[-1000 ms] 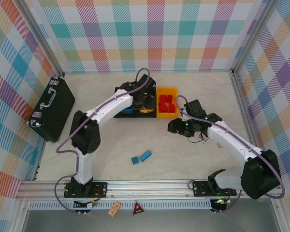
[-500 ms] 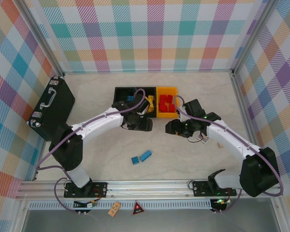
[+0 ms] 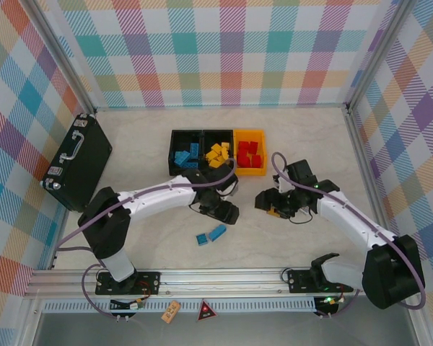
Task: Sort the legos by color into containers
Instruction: Pick up the lego from the middle-left of the table.
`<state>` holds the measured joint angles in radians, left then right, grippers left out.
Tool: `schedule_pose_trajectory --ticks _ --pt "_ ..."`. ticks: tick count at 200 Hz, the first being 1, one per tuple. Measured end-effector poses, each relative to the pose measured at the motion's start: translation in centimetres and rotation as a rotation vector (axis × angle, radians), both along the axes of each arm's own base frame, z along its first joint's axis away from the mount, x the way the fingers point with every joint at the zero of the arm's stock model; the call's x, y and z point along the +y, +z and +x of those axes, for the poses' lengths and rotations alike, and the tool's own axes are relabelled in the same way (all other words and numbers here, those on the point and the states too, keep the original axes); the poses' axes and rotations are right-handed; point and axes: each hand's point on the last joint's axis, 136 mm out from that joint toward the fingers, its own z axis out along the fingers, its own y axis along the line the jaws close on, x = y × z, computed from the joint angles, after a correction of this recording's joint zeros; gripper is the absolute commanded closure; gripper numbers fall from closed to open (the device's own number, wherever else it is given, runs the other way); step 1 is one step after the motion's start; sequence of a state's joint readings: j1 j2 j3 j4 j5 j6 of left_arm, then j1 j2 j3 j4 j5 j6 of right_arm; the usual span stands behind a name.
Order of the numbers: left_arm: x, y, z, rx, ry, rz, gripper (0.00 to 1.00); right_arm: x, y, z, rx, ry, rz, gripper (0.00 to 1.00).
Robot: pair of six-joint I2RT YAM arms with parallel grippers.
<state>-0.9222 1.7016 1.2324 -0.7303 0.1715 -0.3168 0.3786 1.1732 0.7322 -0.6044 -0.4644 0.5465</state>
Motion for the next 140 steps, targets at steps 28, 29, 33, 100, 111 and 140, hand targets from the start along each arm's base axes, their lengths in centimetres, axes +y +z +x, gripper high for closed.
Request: schedule_pose_trajectory --ticks 28,29,33,100,111,140 --pt "-0.2 -2.0 -1.5 0.023 -0.041 0.058 0.33 -0.4 -0.9 -1.1 0.029 -0.011 -0.004 0.4" --pt "-0.2 -2.1 -1.5 0.023 -0.042 0.061 0.34 -0.4 -0.9 -1.1 0.029 -0.011 -0.004 0.4" --pt "-0.2 -2.4 -1.6 0.024 -0.045 0.072 0.34 -0.5 -1.0 -1.2 0.034 -0.014 -0.005 0.4" --pt "1.3 -5.1 -1.7 -0.016 -0.046 0.217 0.53 -0.4 -1.2 -1.2 0.043 -0.032 0.001 0.4" --pt "1.4 -5.2 -1.6 -0.022 -0.05 0.226 0.57 -0.4 -1.2 -1.2 0.042 -0.034 0.002 0.4" --pt "1.6 -5.6 -1.5 -0.035 -0.043 0.246 0.75 -0.4 -1.0 -1.1 0.033 -0.034 0.006 0.41"
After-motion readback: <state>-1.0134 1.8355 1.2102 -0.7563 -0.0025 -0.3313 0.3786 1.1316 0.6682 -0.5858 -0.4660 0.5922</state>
